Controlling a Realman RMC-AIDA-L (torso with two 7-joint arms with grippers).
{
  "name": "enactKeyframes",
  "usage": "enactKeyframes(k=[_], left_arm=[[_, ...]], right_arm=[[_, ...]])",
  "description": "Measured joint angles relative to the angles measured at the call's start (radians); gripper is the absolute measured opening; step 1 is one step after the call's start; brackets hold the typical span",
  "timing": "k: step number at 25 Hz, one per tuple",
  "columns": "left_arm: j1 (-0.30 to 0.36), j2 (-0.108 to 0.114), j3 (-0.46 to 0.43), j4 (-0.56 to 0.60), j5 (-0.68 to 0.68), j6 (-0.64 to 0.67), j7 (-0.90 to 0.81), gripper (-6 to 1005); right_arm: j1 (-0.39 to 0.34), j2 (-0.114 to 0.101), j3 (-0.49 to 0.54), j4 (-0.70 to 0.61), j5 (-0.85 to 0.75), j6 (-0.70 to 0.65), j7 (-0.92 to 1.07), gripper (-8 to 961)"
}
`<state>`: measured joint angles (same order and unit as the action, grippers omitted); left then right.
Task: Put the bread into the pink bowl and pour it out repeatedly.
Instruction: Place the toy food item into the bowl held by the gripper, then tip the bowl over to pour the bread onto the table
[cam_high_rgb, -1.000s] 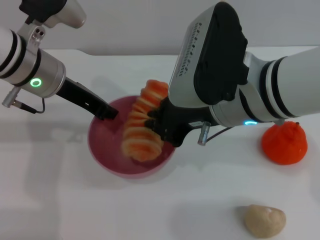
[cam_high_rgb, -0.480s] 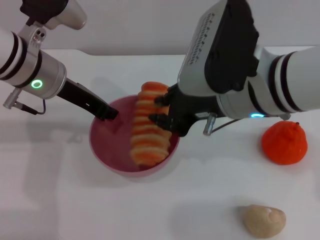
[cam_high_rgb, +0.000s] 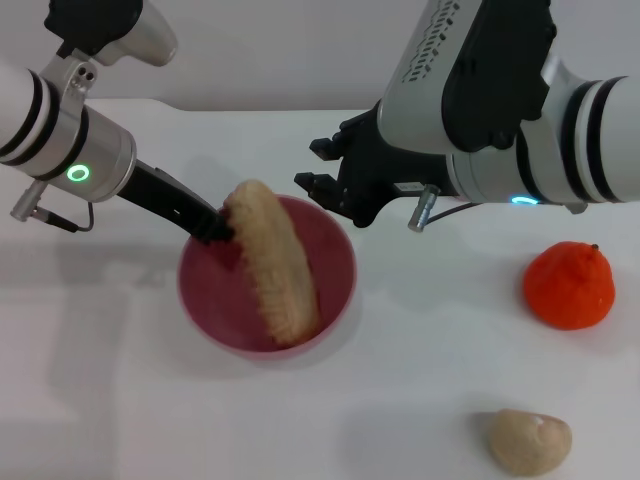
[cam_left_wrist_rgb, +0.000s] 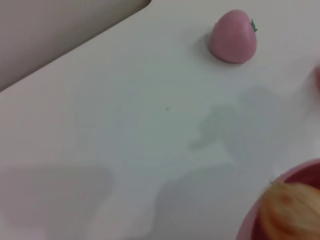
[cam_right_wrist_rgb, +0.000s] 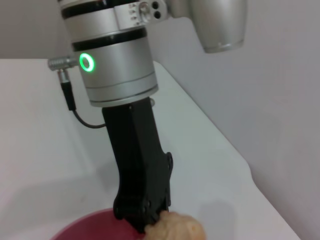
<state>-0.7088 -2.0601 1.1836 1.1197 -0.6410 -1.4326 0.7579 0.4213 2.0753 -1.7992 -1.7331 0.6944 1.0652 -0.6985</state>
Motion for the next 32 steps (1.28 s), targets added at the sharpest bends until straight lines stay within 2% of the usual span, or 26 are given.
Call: enactKeyframes(k=[7,13,16,20,23,27,32], left_arm=[[0.001,-0.001,0.017,0.000,0.000,0.002,0.000,87],[0.002,-0.002,0.022,0.000,0.000,0.025,0.000,87],[-0.001,-0.002,0.023,0.002,-0.001,0.034,-0.002,87],[-0.007,-0.002,0.032,0.003,-0.002,0.039,-0.002,88],[-0.011,-0.001,0.058,0.002,-0.002,0.045,-0.012,88],[-0.012,-0.002,0.087,0.003,-0.002,0.057,-0.026,88],[-0.016,-0.004,0.102,0.003,-0.002,0.066,-0.027,88]], right_arm=[[-0.017,0.002,0.019,-0.011,0.000,-0.017,0.000,314],[-0.120,0.001,0.048,-0.076,0.000,-0.176,-0.001,314],[-0.200,0.001,0.053,-0.089,-0.003,-0.333,-0.003,314],[-0.315,0.002,0.050,-0.066,0.002,-0.608,-0.005,315],[-0.373,0.003,0.042,-0.029,0.028,-0.770,-0.005,315],[-0.420,0.001,0.018,0.029,0.094,-0.947,-0.005,315],[-0.442,-0.001,-0.037,0.099,0.139,-1.154,0.003,315]])
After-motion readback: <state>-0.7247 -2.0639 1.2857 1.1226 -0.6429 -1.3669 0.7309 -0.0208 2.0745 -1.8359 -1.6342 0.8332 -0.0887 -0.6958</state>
